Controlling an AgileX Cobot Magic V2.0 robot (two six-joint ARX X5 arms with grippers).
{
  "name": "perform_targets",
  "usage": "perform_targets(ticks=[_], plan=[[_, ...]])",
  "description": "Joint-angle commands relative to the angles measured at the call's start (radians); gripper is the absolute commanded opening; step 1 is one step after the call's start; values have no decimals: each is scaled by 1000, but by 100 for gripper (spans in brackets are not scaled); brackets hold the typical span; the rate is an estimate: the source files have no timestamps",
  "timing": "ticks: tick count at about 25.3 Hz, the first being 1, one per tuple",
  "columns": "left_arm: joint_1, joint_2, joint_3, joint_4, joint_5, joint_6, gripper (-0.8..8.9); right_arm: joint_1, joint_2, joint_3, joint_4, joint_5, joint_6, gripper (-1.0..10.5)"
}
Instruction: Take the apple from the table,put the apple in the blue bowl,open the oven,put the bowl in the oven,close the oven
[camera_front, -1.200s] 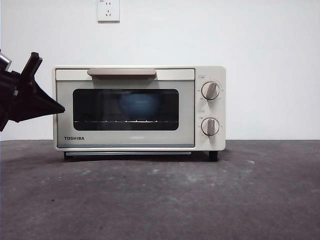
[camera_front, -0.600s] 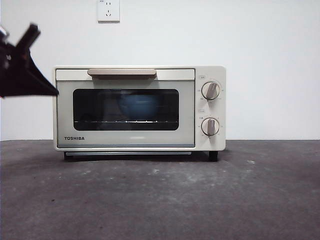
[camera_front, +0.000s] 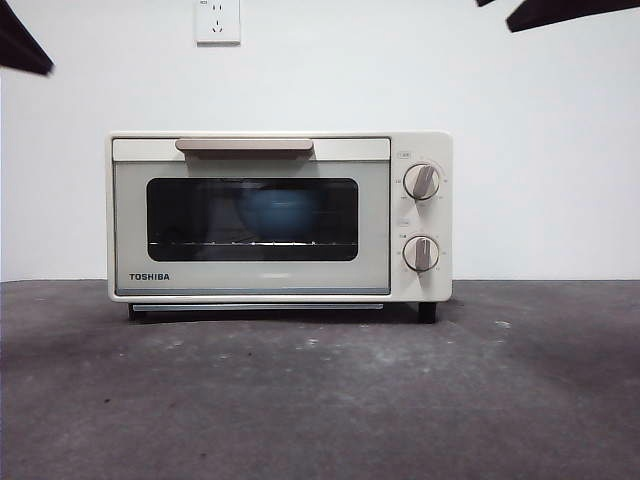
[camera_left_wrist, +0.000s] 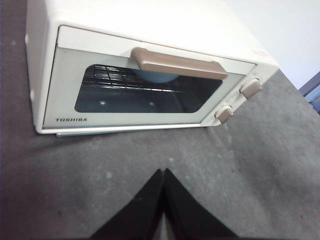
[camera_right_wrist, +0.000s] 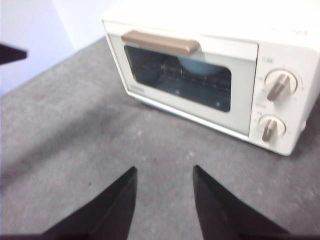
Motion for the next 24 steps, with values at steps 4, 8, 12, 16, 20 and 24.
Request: perform_targets(ticks=[4,8,12,16,20,24], plan=[[-6,-114,14,-77,-18,26,7,10,3,-16,48,-2,-12,114],[-6,-148,14,-98,-17,26,7,10,3,-16,54,-1,-16,4],[-6,-151,14,-106,-17,25,7,10,3,-16,58,3,-16,4],[-6,-151,14,-98,-17,22,7,10,3,-16,58,45,-14,4],[-6,-151,14,-98,-17,22,7,10,0,-15,58,52,-14,4],[-6,-151,14,-98,-17,22,7,10,-8,-15,58,51,-14,4]])
